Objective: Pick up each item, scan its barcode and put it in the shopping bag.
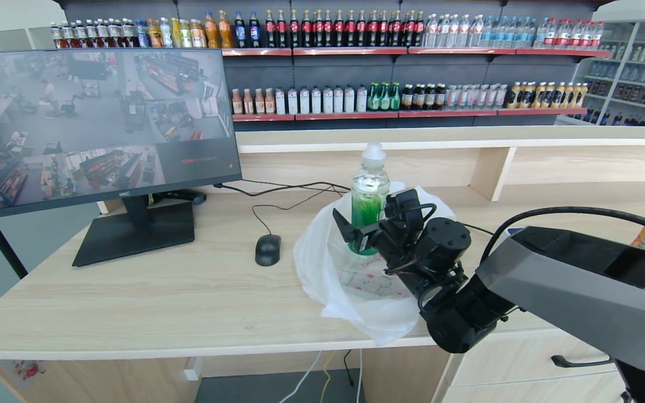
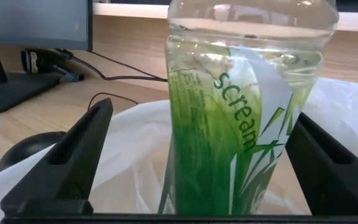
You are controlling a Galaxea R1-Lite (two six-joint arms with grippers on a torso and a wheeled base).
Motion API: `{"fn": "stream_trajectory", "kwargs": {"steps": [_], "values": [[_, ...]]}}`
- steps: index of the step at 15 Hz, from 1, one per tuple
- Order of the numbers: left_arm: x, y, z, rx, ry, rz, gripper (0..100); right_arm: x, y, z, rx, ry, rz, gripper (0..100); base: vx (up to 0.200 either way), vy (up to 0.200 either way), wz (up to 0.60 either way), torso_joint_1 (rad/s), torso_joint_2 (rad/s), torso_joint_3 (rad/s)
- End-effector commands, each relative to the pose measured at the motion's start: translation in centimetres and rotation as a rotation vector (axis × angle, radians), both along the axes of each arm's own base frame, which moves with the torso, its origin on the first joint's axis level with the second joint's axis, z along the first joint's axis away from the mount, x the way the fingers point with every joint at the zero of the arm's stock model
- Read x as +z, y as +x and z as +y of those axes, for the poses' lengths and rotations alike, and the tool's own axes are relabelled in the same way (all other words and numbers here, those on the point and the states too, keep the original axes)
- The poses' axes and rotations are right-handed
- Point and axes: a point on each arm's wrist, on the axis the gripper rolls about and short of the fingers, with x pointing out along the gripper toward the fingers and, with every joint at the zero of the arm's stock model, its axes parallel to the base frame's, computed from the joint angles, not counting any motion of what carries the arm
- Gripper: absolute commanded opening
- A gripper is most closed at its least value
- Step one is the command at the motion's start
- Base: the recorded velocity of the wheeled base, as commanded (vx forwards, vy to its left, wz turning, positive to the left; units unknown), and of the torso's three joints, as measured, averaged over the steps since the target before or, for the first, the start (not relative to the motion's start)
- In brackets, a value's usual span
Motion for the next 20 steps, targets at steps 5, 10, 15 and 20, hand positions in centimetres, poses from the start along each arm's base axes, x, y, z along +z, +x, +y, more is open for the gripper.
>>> {"fn": "stream_trajectory", "kwargs": {"steps": [5,10,15,20], "values": [[0.0,0.0,0.0,0.0,0.001,0.0,100,1.1,-2.1,-2.1,-0.021,-0.023,0.042,100,0.0,0.0,0.0,0.0,0.0,0.0],[0.0,0.0,0.0,0.0,0.001,0.0,100,3.7,-5.1,-3.7,-0.017,-0.018,0.039,100,0.0,0.0,0.0,0.0,0.0,0.0],[0.0,0.0,0.0,0.0,0.001,0.001,100,6.1,-7.8,-5.3,-0.001,0.037,0.04,100,0.0,0.0,0.0,0.0,0.0,0.0],[0.0,0.0,0.0,0.0,0.0,0.0,100,5.4,-8.3,-5.5,0.006,0.045,0.082,100,-0.16,0.0,0.0,0.005,0.0,0.003]]}}
